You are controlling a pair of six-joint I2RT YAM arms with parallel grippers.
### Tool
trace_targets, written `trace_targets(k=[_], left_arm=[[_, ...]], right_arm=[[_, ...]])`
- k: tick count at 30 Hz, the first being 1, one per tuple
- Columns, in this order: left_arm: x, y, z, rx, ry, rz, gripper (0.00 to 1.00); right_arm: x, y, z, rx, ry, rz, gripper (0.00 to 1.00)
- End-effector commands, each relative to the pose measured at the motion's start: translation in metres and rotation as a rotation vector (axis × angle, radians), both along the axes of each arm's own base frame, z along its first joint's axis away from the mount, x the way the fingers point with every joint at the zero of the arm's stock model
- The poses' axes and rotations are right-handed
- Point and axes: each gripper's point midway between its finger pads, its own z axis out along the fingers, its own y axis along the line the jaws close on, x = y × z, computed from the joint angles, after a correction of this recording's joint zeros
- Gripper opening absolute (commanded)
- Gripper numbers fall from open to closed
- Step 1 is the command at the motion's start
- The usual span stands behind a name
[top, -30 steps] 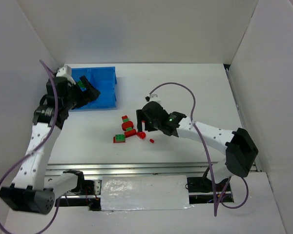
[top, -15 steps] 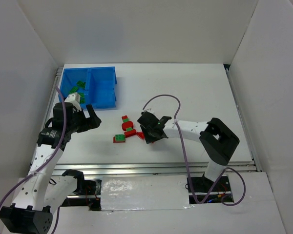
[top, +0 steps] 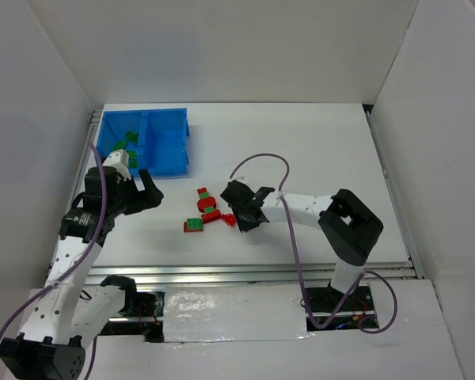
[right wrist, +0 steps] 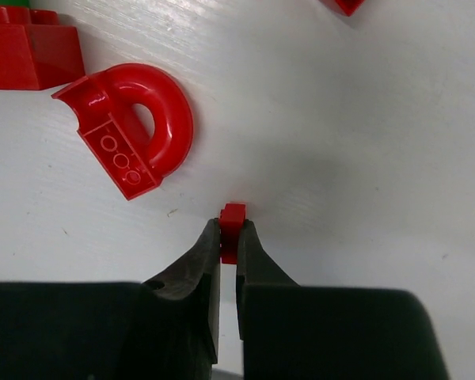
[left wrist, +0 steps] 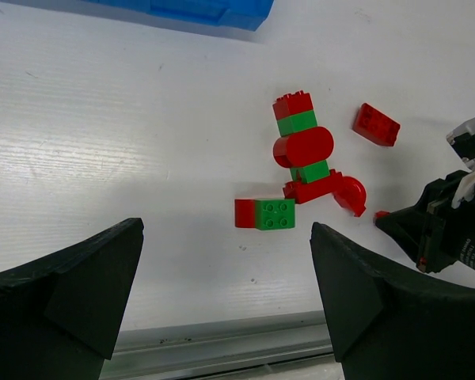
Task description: Sort the legos into containers by color
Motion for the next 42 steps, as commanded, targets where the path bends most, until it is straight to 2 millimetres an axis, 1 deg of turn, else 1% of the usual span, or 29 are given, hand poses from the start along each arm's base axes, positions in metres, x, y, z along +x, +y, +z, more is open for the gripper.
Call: trace_targets(k=[1, 3, 5, 6, 7, 8, 9, 10, 11, 12, 13, 14, 15, 16, 17, 18, 19, 22, 23, 24, 25, 26, 28, 30, 33, 34, 35, 38, 42], left_arm=[[0.006, 0.004, 0.021, 0.022, -0.074, 0.010, 1.00], [0.005, 0.014, 0.021, 0.041, -0.072, 0.071, 1.00], [0.005, 0.029, 0.022, 0.050, -0.064, 0.161, 0.99], [0.003, 0.042, 0.020, 0.077, -0.052, 0.227, 1.00], [0.002, 0.049, 0.022, 0.083, -0.051, 0.266, 1.00], [0.001, 0.061, 0.023, 0.083, -0.053, 0.322, 1.00], [0.000, 0.066, 0.023, 0.087, -0.051, 0.345, 1.00], [-0.001, 0.069, 0.025, 0.083, -0.058, 0.362, 1.00], [-0.001, 0.069, 0.026, 0.082, -0.065, 0.366, 1.00], [-0.002, 0.071, 0.026, 0.086, -0.067, 0.374, 1.00], [-0.003, 0.072, 0.026, 0.089, -0.066, 0.380, 0.99], [-0.003, 0.072, 0.026, 0.090, -0.066, 0.382, 0.99], [-0.003, 0.072, 0.026, 0.091, -0.066, 0.380, 0.99], [-0.003, 0.071, 0.027, 0.089, -0.073, 0.372, 1.00], [-0.002, 0.076, 0.026, 0.086, -0.071, 0.388, 1.00], [-0.001, 0.074, 0.025, 0.084, -0.068, 0.374, 1.00], [-0.001, 0.073, 0.024, 0.085, -0.063, 0.371, 1.00], [-0.001, 0.072, 0.024, 0.084, -0.058, 0.360, 1.00], [-0.001, 0.072, 0.024, 0.082, -0.059, 0.359, 0.99], [-0.001, 0.071, 0.024, 0.082, -0.059, 0.358, 0.99], [-0.002, 0.071, 0.025, 0.081, -0.065, 0.356, 0.99], [-0.001, 0.071, 0.026, 0.080, -0.072, 0.353, 0.99], [-0.002, 0.070, 0.026, 0.078, -0.075, 0.348, 1.00], [-0.002, 0.067, 0.027, 0.073, -0.079, 0.332, 0.99], [-0.001, 0.065, 0.027, 0.072, -0.080, 0.317, 0.99], [-0.001, 0.065, 0.027, 0.071, -0.080, 0.313, 0.99], [-0.001, 0.064, 0.027, 0.070, -0.081, 0.312, 0.99], [-0.001, 0.063, 0.028, 0.067, -0.089, 0.306, 0.99], [-0.002, 0.063, 0.029, 0.066, -0.095, 0.302, 0.99]], right_arm=[[0.012, 0.010, 0.053, 0.067, -0.074, -0.058, 0.00], [0.017, 0.022, 0.081, 0.137, -0.113, -0.057, 0.00], [0.031, 0.054, 0.114, 0.257, -0.153, -0.013, 0.00], [0.037, 0.067, 0.111, 0.263, -0.142, -0.003, 0.00], [0.052, 0.090, 0.139, 0.332, -0.184, 0.008, 0.00], [0.060, 0.106, 0.126, 0.329, -0.158, 0.022, 0.00], [0.070, 0.119, 0.131, 0.351, -0.172, 0.020, 0.00], [0.089, 0.139, 0.163, 0.416, -0.233, 0.010, 0.00], [0.103, 0.150, 0.149, 0.397, -0.242, -0.010, 0.01], [0.114, 0.158, 0.155, 0.408, -0.271, -0.023, 0.02], [0.133, 0.173, 0.190, 0.468, -0.340, -0.038, 0.02], [0.147, 0.181, 0.172, 0.432, -0.346, -0.046, 0.03], [0.158, 0.186, 0.180, 0.445, -0.370, -0.056, 0.03], [0.173, 0.196, 0.210, 0.504, -0.429, -0.056, 0.04], [0.181, 0.204, 0.199, 0.500, -0.434, -0.044, 0.07], [0.195, 0.212, 0.209, 0.537, -0.480, -0.038, 0.11], [0.199, 0.214, 0.218, 0.562, -0.501, -0.027, 0.11], [0.217, 0.224, 0.221, 0.621, -0.557, 0.000, 0.21], [0.223, 0.226, 0.214, 0.624, -0.559, 0.005, 0.24], [0.228, 0.229, 0.222, 0.647, -0.579, 0.007, 0.25], [0.231, 0.230, 0.222, 0.653, -0.584, 0.011, 0.31], [0.237, 0.232, 0.212, 0.647, -0.580, 0.012, 0.46], [0.243, 0.235, 0.217, 0.663, -0.604, 0.037, 0.47], [0.249, 0.238, 0.221, 0.675, -0.630, 0.050, 0.57], [0.259, 0.235, 0.233, 0.693, -0.671, 0.066, 0.59], [0.262, 0.233, 0.235, 0.699, -0.676, 0.062, 0.63], [0.266, 0.230, 0.241, 0.714, -0.685, 0.064, 0.75], [0.267, 0.233, 0.251, 0.754, -0.693, 0.112, 0.85], [0.264, 0.240, 0.261, 0.796, -0.708, 0.152, 0.85]])
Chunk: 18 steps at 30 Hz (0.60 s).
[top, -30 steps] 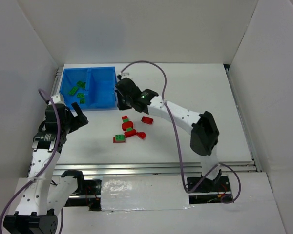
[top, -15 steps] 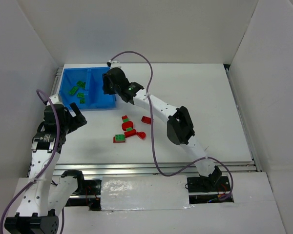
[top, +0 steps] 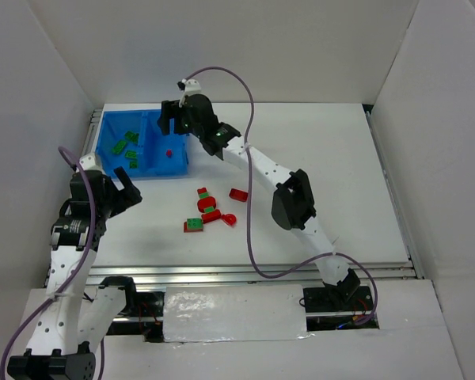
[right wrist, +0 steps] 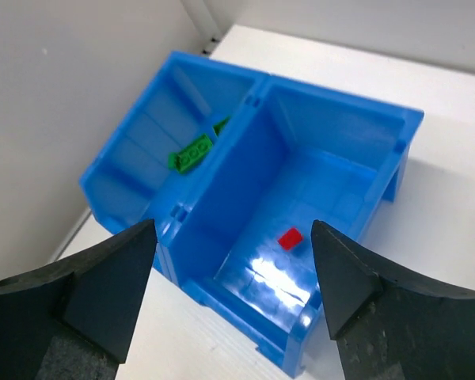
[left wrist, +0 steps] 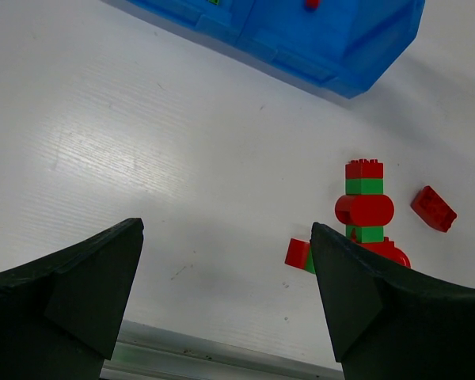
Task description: Sort the legos into containers by color
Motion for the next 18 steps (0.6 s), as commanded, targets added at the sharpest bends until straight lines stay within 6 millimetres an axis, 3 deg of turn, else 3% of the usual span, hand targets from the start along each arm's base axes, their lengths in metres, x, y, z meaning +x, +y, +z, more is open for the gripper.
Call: trace_targets(k=[1, 5, 6, 7, 8, 9, 10, 11, 13, 14, 15, 16, 17, 18], left_arm=[[0.005, -0.001, 0.020, 0.007, -0.072, -0.019, 1.00], [0.005, 0.001, 0.020, 0.011, -0.071, -0.008, 1.00], [0.005, 0.001, 0.019, 0.011, -0.068, -0.006, 1.00], [0.005, 0.001, 0.019, 0.011, -0.067, -0.004, 1.00], [0.005, 0.002, 0.020, 0.014, -0.067, 0.000, 1.00], [0.005, 0.002, 0.020, 0.014, -0.065, 0.003, 0.99], [0.005, 0.003, 0.019, 0.014, -0.064, 0.006, 1.00], [0.004, 0.003, 0.020, 0.013, -0.066, 0.007, 0.99], [0.004, 0.003, 0.020, 0.014, -0.070, 0.005, 1.00], [0.004, 0.001, 0.021, 0.010, -0.076, -0.002, 1.00], [0.004, 0.001, 0.022, 0.009, -0.079, -0.005, 1.00], [0.004, 0.000, 0.022, 0.008, -0.082, -0.007, 1.00], [0.005, -0.001, 0.021, 0.005, -0.077, -0.015, 0.99], [0.005, -0.001, 0.021, 0.006, -0.077, -0.019, 0.99]], right_arm=[[0.001, 0.013, 0.035, 0.077, -0.102, 0.065, 0.87], [0.005, 0.003, 0.035, 0.077, -0.076, 0.005, 0.87], [0.003, -0.001, 0.023, 0.060, -0.055, -0.007, 0.87], [0.000, -0.016, 0.051, 0.081, -0.083, -0.046, 0.88], [0.001, -0.027, 0.054, 0.078, -0.083, -0.075, 0.89], [-0.001, -0.039, 0.032, 0.031, -0.040, -0.100, 0.90], [-0.001, -0.061, 0.049, 0.042, -0.031, -0.138, 0.90], [-0.006, -0.076, 0.021, -0.028, 0.051, -0.155, 0.91], [-0.010, -0.110, 0.012, -0.087, 0.134, -0.272, 0.91], [-0.024, -0.132, -0.019, -0.193, 0.236, -0.331, 0.91], [-0.032, -0.146, -0.026, -0.225, 0.277, -0.372, 0.93], [-0.049, -0.166, -0.057, -0.293, 0.368, -0.438, 0.96], [-0.059, -0.176, -0.070, -0.321, 0.408, -0.472, 0.97], [-0.069, -0.185, -0.069, -0.321, 0.424, -0.502, 0.99]])
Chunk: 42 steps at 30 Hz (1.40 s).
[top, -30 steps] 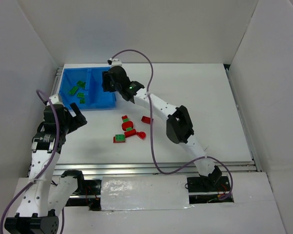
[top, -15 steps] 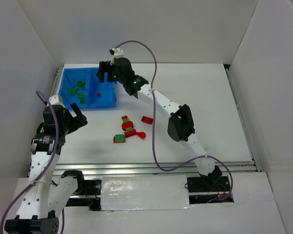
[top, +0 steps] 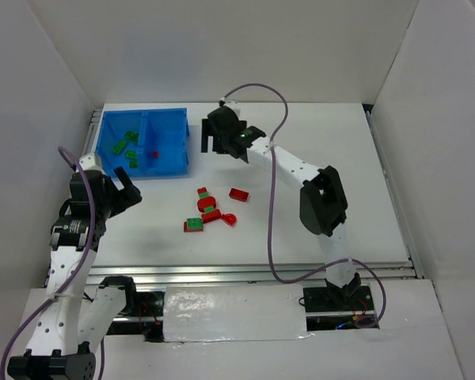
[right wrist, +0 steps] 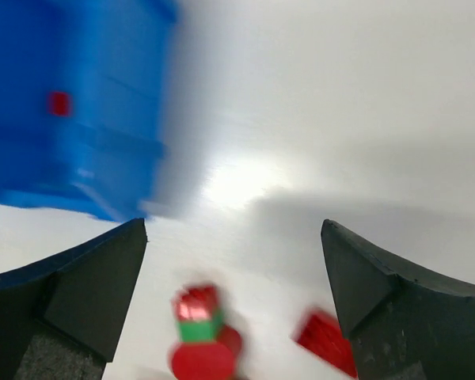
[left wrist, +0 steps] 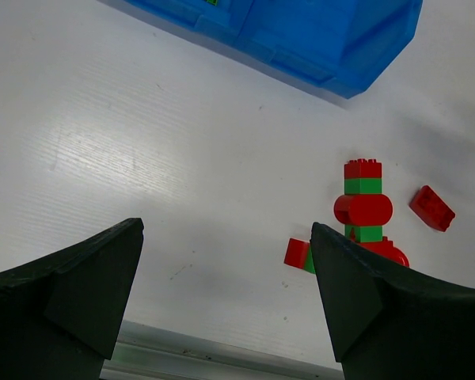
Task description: Sort the legos into containers by color
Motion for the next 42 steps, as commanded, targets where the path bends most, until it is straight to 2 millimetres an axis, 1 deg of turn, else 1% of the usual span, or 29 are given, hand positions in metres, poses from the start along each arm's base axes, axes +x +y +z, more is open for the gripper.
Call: trace_targets(k=[1, 2, 3, 4, 6, 7, 8, 10, 11, 13, 17, 19, 22, 23, 24, 28, 30, 31, 32, 33, 34, 35, 37, 38, 39, 40, 41, 42], left_arm=[[0.006, -0.002, 0.019, 0.005, -0.070, -0.024, 1.00], [0.007, -0.003, 0.018, 0.005, -0.064, -0.030, 1.00], [0.007, -0.004, 0.018, 0.000, -0.064, -0.038, 1.00], [0.007, -0.005, 0.018, -0.002, -0.065, -0.040, 0.99], [0.008, -0.008, 0.016, -0.007, -0.061, -0.055, 1.00], [0.009, -0.008, 0.016, -0.007, -0.062, -0.057, 1.00], [0.009, -0.008, 0.015, -0.007, -0.058, -0.060, 0.99], [0.009, -0.010, 0.014, -0.010, -0.052, -0.069, 0.99], [0.009, -0.010, 0.014, -0.008, -0.051, -0.070, 1.00], [0.009, -0.011, 0.013, -0.008, -0.048, -0.073, 0.99], [0.009, -0.012, 0.013, -0.008, -0.053, -0.077, 0.99], [0.009, -0.012, 0.013, -0.009, -0.051, -0.078, 0.99], [0.009, -0.013, 0.014, -0.009, -0.054, -0.081, 0.99], [0.009, -0.013, 0.014, -0.009, -0.056, -0.081, 0.99], [0.009, -0.013, 0.014, -0.009, -0.057, -0.081, 0.99], [0.009, -0.013, 0.016, -0.007, -0.062, -0.082, 0.99], [0.008, -0.013, 0.016, -0.010, -0.063, -0.086, 1.00], [0.008, -0.014, 0.016, -0.009, -0.065, -0.088, 1.00], [0.008, -0.014, 0.016, -0.009, -0.065, -0.088, 0.99], [0.008, -0.014, 0.017, -0.009, -0.066, -0.088, 1.00], [0.008, -0.014, 0.017, -0.009, -0.068, -0.088, 0.99], [0.008, -0.014, 0.018, -0.009, -0.071, -0.088, 1.00], [0.009, -0.015, 0.017, -0.011, -0.069, -0.094, 1.00], [0.008, -0.015, 0.017, -0.012, -0.069, -0.099, 1.00], [0.009, -0.017, 0.015, -0.016, -0.068, -0.110, 0.99], [0.010, -0.023, 0.014, -0.028, -0.065, -0.145, 1.00], [0.012, -0.032, 0.016, -0.039, -0.076, -0.192, 1.00], [0.013, -0.044, 0.015, -0.055, -0.082, -0.249, 0.99]], right_arm=[[-0.052, -0.071, -0.028, -0.134, 0.145, -0.246, 0.99], [-0.063, -0.075, -0.037, -0.144, 0.154, -0.264, 1.00], [-0.070, -0.080, -0.032, -0.111, 0.149, -0.298, 1.00], [-0.082, -0.090, -0.053, -0.140, 0.183, -0.318, 1.00], [-0.089, -0.099, -0.064, -0.142, 0.200, -0.353, 1.00], [-0.093, -0.104, -0.074, -0.153, 0.215, -0.367, 1.00], [-0.096, -0.104, -0.083, -0.166, 0.230, -0.367, 0.99], [-0.099, -0.109, -0.094, -0.186, 0.256, -0.393, 0.99], [-0.100, -0.109, -0.100, -0.192, 0.269, -0.395, 0.99], [-0.099, -0.104, -0.105, -0.166, 0.266, -0.387, 0.98], [-0.095, -0.097, -0.107, -0.131, 0.271, -0.374, 0.98], [-0.094, -0.087, -0.106, -0.103, 0.273, -0.349, 0.97], [-0.091, -0.081, -0.111, -0.097, 0.286, -0.345, 0.97], [-0.092, -0.082, -0.119, -0.113, 0.305, -0.350, 0.96], [-0.093, -0.082, -0.123, -0.117, 0.314, -0.358, 0.96], [-0.097, -0.093, -0.137, -0.156, 0.338, -0.408, 0.93], [-0.100, -0.091, -0.141, -0.146, 0.345, -0.399, 0.82], [-0.102, -0.091, -0.143, -0.145, 0.348, -0.394, 0.75], [-0.103, -0.090, -0.144, -0.135, 0.354, -0.388, 0.61], [-0.105, -0.089, -0.146, -0.134, 0.357, -0.384, 0.54], [-0.104, -0.087, -0.145, -0.123, 0.352, -0.380, 0.48], [-0.104, -0.086, -0.140, -0.112, 0.344, -0.375, 0.37], [-0.105, -0.081, -0.135, -0.081, 0.333, -0.361, 0.23], [-0.105, -0.078, -0.124, -0.051, 0.320, -0.353, 0.19], [-0.105, -0.076, -0.118, -0.028, 0.314, -0.343, 0.19], [-0.107, -0.073, -0.114, -0.004, 0.314, -0.332, 0.19], [-0.107, -0.071, -0.099, 0.028, 0.296, -0.325, 0.19], [-0.109, -0.071, -0.094, 0.048, 0.295, -0.323, 0.18]])
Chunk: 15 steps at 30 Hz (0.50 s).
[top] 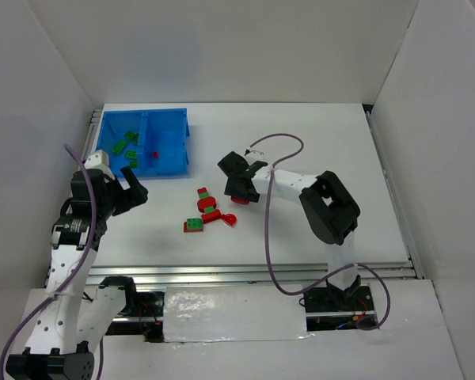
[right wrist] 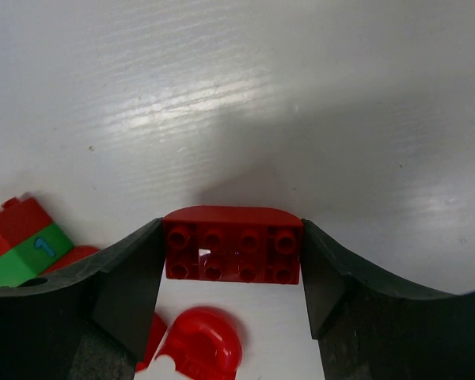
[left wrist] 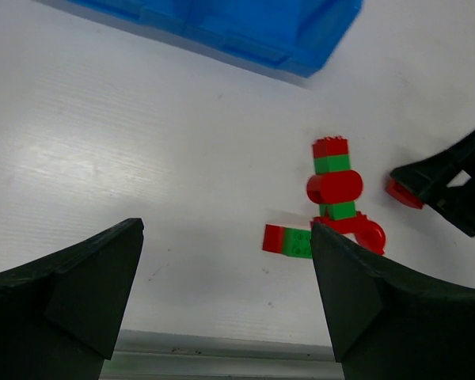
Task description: Sort the legos into containers by color
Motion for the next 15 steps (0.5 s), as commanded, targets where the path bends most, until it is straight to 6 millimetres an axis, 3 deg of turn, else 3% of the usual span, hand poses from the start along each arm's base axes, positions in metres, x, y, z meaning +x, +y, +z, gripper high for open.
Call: trace_targets(k=[1, 2, 3, 4, 6, 8, 10, 15], left_arm=[[0.010, -0.035, 0.013, -0.040, -0.077, -0.205, 0.99], [0.008, -0.060, 0.021, -0.102, -0.112, -0.333, 0.99], [0.006, -0.070, 0.021, -0.135, -0.111, -0.385, 0.99], [0.004, -0.082, 0.023, -0.180, -0.114, -0.424, 1.00], [0.002, -0.105, 0.028, -0.282, -0.161, -0.513, 0.99], [-0.008, -0.134, 0.041, -0.414, -0.213, -0.600, 1.00], [-0.014, -0.160, 0.058, -0.487, -0.322, -0.680, 1.00], [-0.015, -0.182, 0.090, -0.511, -0.556, -0.753, 0.99]], right_arm=[[0.002, 0.020, 0.057, 0.155, -0.112, 0.006, 0.18], [0.000, 0.022, 0.079, 0.195, -0.149, 0.006, 0.16], [-0.003, 0.022, 0.091, 0.224, -0.171, -0.010, 0.14], [-0.010, 0.022, 0.115, 0.261, -0.222, -0.016, 0.13], [-0.022, 0.022, 0.132, 0.322, -0.258, -0.037, 0.13], [-0.036, 0.028, 0.173, 0.412, -0.348, -0.043, 0.13], [-0.050, 0.026, 0.197, 0.465, -0.387, -0.093, 0.13], [-0.089, 0.042, 0.250, 0.610, -0.489, -0.129, 0.12]])
